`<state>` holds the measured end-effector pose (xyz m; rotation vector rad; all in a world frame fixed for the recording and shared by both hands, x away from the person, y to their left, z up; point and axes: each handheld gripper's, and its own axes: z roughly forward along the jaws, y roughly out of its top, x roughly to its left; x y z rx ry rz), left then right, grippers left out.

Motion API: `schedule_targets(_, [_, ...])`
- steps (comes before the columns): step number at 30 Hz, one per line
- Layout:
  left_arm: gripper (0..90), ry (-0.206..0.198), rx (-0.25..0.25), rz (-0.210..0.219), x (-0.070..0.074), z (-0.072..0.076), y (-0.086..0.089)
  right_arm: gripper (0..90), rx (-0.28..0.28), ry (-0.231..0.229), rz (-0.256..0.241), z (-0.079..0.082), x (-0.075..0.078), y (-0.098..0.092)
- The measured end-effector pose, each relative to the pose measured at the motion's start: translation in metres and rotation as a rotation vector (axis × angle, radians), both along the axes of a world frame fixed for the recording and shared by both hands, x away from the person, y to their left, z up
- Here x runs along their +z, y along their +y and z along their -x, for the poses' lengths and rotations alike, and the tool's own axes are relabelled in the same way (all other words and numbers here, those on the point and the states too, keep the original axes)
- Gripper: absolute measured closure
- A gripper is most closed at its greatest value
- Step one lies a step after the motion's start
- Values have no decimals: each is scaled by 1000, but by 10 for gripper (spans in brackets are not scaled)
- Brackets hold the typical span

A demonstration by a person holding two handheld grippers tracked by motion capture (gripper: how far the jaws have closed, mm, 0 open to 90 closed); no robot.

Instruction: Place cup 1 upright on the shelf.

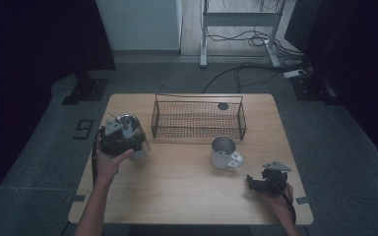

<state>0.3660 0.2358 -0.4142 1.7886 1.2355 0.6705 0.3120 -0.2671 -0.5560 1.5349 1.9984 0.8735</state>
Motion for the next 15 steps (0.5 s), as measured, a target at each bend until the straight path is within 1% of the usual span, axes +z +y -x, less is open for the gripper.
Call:
schedule_targets(8, [39, -1, -11, 14, 7, 1, -4, 52, 0, 0, 0, 0, 0, 0])
schedule_targets(12, [40, -3, -26, 3, 10, 1, -8, 52, 0, 0, 0, 0, 0, 0])
schedule_targets(15, [39, -5, -25, 4, 12, 0, -9, 52, 0, 0, 0, 0, 0, 0])
